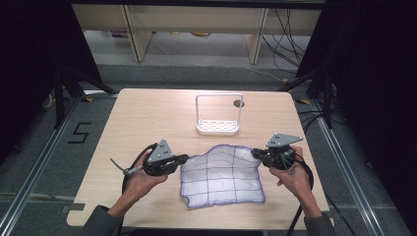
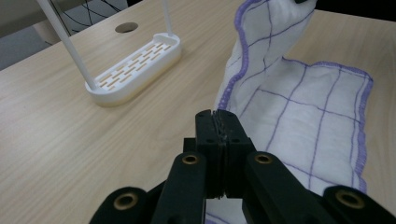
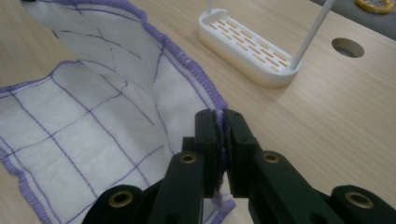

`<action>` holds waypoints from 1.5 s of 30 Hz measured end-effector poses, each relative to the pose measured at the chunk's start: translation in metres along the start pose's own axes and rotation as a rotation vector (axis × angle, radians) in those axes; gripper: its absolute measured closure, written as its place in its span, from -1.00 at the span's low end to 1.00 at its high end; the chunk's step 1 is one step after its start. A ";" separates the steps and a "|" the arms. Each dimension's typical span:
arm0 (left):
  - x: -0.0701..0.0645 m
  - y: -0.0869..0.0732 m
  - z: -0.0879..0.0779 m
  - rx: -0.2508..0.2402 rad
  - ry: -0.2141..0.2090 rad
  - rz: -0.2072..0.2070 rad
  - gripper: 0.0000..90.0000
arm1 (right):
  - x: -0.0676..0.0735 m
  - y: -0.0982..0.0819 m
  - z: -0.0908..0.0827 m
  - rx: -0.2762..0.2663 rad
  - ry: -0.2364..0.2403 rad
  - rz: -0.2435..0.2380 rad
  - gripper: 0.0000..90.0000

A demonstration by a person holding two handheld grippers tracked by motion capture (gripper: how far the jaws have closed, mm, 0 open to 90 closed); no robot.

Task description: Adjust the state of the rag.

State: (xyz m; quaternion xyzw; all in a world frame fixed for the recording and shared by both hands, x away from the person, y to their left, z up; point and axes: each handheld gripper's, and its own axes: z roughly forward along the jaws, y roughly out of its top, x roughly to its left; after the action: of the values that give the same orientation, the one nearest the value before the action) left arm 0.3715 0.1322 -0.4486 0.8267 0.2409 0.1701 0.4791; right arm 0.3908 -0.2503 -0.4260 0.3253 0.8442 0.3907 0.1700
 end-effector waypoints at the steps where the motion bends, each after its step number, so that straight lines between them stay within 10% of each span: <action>1: -0.003 -0.003 -0.003 0.008 -0.006 -0.003 0.96 | 0.000 -0.002 0.000 -0.008 0.000 -0.011 0.90; 32: -0.061 -0.056 -0.003 0.181 -0.116 0.149 0.92 | 0.037 -0.082 -0.019 0.083 0.102 -0.004 0.74; 37: -0.063 -0.063 -0.007 0.218 -0.131 0.104 0.76 | 0.041 -0.089 -0.032 0.057 0.107 0.020 0.55; 45: -0.058 -0.051 -0.015 0.127 -0.122 -0.008 0.16 | 0.034 -0.088 -0.043 0.026 -0.029 0.125 0.27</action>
State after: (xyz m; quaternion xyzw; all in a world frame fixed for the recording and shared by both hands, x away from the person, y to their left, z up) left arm 0.3036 0.1319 -0.4886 0.8634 0.2247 0.1017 0.4401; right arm 0.3056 -0.2930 -0.4678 0.3852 0.8247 0.3847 0.1530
